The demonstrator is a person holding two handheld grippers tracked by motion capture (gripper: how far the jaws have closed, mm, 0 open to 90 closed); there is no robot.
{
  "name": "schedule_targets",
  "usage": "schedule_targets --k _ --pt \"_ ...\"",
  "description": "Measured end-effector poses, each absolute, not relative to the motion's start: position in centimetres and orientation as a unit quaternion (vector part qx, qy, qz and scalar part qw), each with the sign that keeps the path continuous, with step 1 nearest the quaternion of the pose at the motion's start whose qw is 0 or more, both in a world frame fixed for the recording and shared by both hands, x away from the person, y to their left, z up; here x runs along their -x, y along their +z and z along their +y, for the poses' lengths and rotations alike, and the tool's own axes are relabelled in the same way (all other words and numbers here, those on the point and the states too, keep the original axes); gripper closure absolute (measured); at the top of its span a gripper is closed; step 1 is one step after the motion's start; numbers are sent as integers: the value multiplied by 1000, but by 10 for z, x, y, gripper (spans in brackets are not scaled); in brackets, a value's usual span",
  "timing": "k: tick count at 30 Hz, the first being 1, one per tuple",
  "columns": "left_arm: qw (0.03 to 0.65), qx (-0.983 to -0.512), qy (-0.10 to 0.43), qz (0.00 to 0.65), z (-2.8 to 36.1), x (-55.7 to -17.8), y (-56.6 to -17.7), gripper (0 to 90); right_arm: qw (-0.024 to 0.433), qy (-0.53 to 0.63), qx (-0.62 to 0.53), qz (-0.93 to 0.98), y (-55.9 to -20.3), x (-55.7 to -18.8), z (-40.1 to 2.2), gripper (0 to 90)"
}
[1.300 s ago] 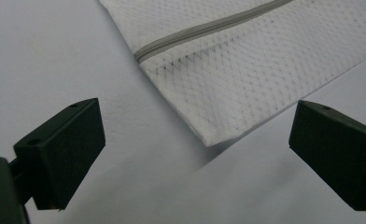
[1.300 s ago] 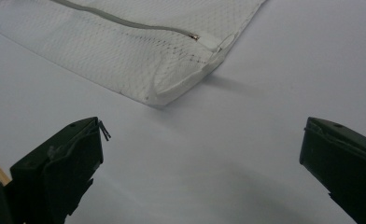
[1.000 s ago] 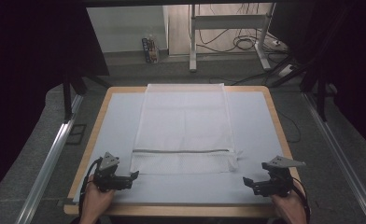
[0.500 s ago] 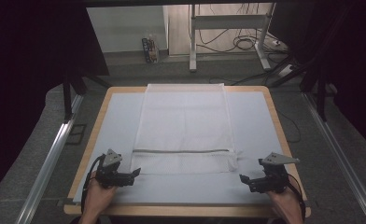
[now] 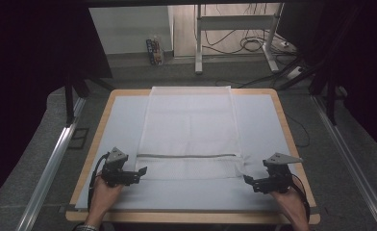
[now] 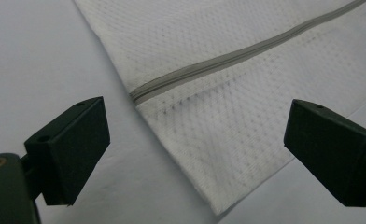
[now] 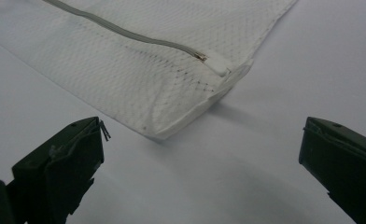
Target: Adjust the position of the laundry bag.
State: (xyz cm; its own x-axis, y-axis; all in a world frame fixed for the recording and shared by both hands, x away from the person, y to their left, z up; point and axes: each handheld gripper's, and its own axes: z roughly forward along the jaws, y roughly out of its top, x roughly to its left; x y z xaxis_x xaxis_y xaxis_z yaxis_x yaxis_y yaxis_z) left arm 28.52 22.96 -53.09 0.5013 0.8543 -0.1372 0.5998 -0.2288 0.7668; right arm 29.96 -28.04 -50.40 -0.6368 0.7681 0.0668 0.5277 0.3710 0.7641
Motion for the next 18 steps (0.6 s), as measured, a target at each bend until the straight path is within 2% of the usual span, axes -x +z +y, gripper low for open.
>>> schedule_targets --k 8,18 --pt "385 -782 178 456 223 -293 -531 55 150 377 -406 819 -502 -309 -272 8" --pt "376 -781 193 460 223 -303 -531 87 142 368 -415 820 -500 -327 -263 155"
